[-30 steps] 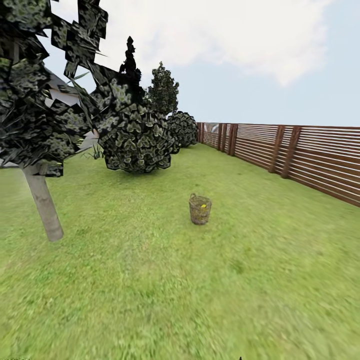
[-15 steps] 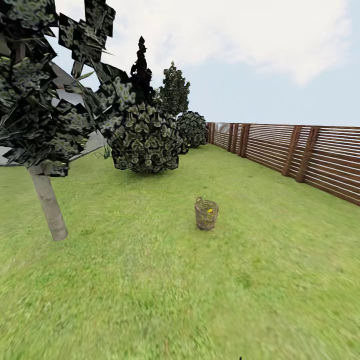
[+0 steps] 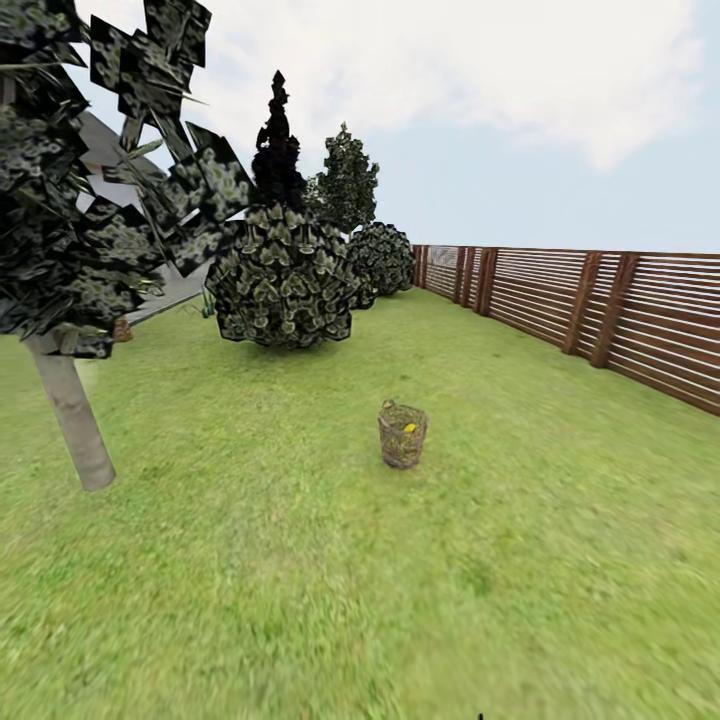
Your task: Take the three Easter eggs out of the wicker basket on the lawn in the garden, then place them on the lawn next to a single tree (choose any tree) so that all three eggs are next to the same tree and none are left in the basket.
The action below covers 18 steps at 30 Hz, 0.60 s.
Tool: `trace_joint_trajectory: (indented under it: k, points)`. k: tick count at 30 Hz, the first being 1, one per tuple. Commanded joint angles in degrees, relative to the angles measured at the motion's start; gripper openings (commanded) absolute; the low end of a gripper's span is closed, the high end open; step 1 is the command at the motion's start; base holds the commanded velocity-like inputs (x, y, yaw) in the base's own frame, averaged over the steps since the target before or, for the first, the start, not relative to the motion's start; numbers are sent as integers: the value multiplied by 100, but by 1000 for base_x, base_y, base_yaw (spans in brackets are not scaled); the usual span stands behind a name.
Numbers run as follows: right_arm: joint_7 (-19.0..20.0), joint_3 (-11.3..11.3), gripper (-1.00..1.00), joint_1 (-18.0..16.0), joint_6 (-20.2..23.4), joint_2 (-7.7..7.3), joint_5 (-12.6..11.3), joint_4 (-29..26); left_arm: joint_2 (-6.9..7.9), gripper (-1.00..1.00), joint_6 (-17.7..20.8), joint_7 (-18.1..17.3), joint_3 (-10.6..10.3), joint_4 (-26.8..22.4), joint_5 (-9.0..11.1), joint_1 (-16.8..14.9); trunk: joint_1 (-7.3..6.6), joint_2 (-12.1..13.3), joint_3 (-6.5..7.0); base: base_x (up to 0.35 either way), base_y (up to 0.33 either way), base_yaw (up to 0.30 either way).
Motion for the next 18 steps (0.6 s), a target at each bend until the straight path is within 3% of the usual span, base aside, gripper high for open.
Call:
trace_joint_trajectory:
  k: [1, 18]
  points:
    - [-16, 4, 100, -2, -14, 1, -2, 8, -2, 100, -17, 7, 11, 5, 12, -1, 4, -3, -2, 220, -204, 0]
    - [-16, 4, 100, -2, -14, 1, 2, 14, -2, 100, -19, 0, 121, 0, 12, -1, 4, -3, -2, 221, -183, 8]
